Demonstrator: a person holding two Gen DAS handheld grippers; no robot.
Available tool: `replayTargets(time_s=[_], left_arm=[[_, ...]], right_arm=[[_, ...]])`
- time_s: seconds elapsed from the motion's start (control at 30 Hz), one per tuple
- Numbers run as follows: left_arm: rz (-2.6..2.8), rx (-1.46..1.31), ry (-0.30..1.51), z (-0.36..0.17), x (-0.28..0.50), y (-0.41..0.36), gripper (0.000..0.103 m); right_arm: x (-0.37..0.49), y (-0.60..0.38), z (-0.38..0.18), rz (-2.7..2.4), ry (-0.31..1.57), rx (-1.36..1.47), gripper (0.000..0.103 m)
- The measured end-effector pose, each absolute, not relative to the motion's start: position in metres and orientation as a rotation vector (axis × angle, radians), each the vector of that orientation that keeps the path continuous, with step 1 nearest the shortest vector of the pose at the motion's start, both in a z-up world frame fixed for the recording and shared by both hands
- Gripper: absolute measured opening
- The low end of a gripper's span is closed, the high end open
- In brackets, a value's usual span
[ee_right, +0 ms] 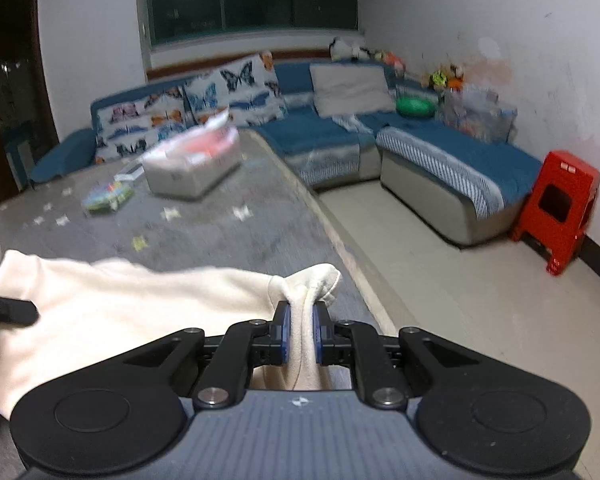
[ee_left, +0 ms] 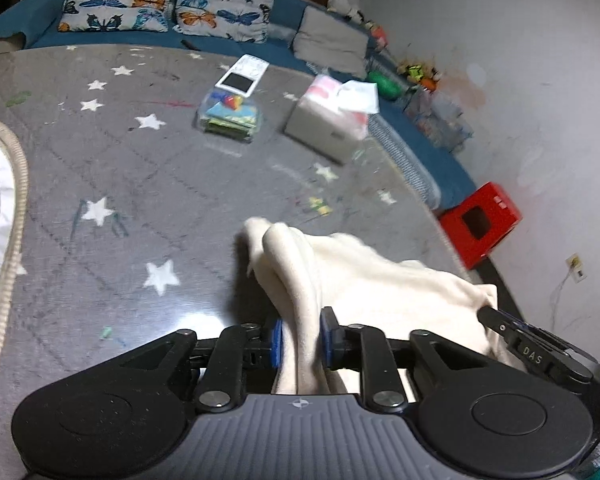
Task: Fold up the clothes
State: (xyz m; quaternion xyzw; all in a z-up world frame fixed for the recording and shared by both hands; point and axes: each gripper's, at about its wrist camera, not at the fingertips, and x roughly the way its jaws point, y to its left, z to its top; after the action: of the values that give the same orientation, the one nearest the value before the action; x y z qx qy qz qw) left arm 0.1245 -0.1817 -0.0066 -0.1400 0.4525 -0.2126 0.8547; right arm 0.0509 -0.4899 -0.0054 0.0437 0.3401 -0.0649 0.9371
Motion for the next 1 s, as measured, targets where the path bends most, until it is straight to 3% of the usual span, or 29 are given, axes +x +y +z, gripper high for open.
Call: replayTargets(time_s=[0.27, 1.0], left_arm=[[-0.412, -0.212, 0.882, 0.008, 0.122, -0.174, 0.029], [-0.462, -0.16, 0.832, 0.01, 0.148, -0.203, 0.024]], right_arm=[[0.045, -0.493, 0.003, -0.15, 0.666, 0.082, 0.019], [0.084, -0.454, -0.02, -0.003, 0.705, 0.109, 0.024]])
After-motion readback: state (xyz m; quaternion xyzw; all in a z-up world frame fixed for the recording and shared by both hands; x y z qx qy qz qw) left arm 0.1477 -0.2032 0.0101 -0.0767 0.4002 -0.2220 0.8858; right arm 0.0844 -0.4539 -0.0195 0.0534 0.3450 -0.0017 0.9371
